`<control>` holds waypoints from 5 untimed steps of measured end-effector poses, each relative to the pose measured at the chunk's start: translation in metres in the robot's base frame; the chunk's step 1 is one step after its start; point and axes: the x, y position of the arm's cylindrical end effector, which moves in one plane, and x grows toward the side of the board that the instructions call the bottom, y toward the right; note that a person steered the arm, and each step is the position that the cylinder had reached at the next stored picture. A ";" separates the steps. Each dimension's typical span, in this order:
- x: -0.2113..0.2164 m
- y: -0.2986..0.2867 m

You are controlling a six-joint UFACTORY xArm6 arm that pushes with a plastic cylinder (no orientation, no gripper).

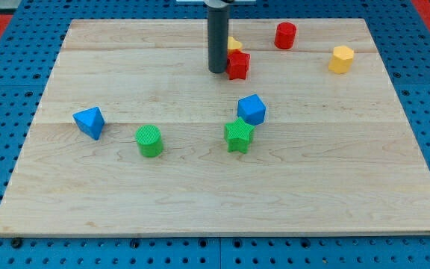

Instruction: Adjust the blocks to form a diagonal line

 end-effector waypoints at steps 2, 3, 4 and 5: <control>-0.029 0.006; 0.000 0.034; 0.044 0.052; 0.040 0.067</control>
